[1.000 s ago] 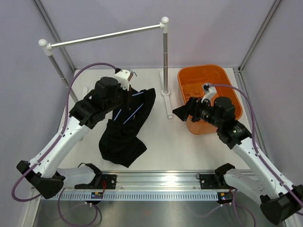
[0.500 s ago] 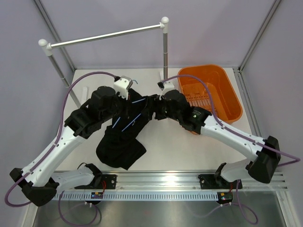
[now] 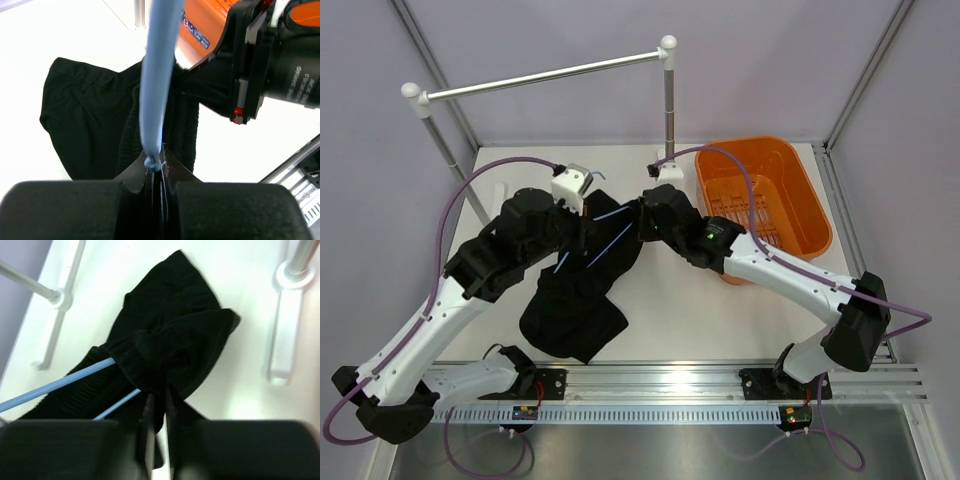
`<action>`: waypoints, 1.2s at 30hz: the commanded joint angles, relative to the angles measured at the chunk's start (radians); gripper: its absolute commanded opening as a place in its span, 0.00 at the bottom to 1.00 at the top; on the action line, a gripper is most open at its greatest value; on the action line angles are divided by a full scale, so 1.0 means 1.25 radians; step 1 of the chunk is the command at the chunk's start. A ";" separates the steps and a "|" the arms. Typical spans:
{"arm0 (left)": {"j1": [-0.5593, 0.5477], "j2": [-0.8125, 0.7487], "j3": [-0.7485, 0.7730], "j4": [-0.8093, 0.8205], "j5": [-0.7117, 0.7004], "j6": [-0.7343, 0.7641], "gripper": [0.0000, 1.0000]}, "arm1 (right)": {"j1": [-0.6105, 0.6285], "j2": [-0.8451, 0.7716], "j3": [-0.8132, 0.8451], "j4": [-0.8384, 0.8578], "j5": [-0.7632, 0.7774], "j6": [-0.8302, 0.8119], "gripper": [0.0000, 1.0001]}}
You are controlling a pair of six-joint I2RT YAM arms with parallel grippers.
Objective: Remove the shorts from the hanger
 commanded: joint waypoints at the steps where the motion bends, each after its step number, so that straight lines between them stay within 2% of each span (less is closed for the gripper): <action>1: -0.007 -0.042 0.010 0.029 0.019 -0.002 0.00 | 0.004 0.009 0.060 -0.021 0.121 -0.004 0.01; 9: -0.008 -0.082 0.012 -0.024 0.042 0.014 0.00 | -0.013 0.048 0.125 -0.078 0.180 -0.003 0.00; 18: -0.011 -0.139 -0.012 -0.047 0.048 0.019 0.00 | -0.097 0.052 0.151 -0.096 0.154 -0.014 0.00; 25: -0.010 -0.168 -0.018 -0.036 0.111 0.027 0.00 | -0.123 0.058 0.151 -0.084 0.115 -0.025 0.00; 30: -0.010 -0.180 -0.013 -0.015 0.063 0.012 0.00 | -0.123 0.049 0.150 -0.088 0.069 -0.019 0.00; 33: -0.011 -0.180 -0.013 0.019 -0.028 -0.015 0.00 | -0.122 0.019 0.119 -0.069 0.008 -0.012 0.00; 36: -0.010 -0.170 -0.019 0.089 -0.068 -0.035 0.00 | -0.096 -0.011 0.093 -0.064 -0.006 -0.020 0.00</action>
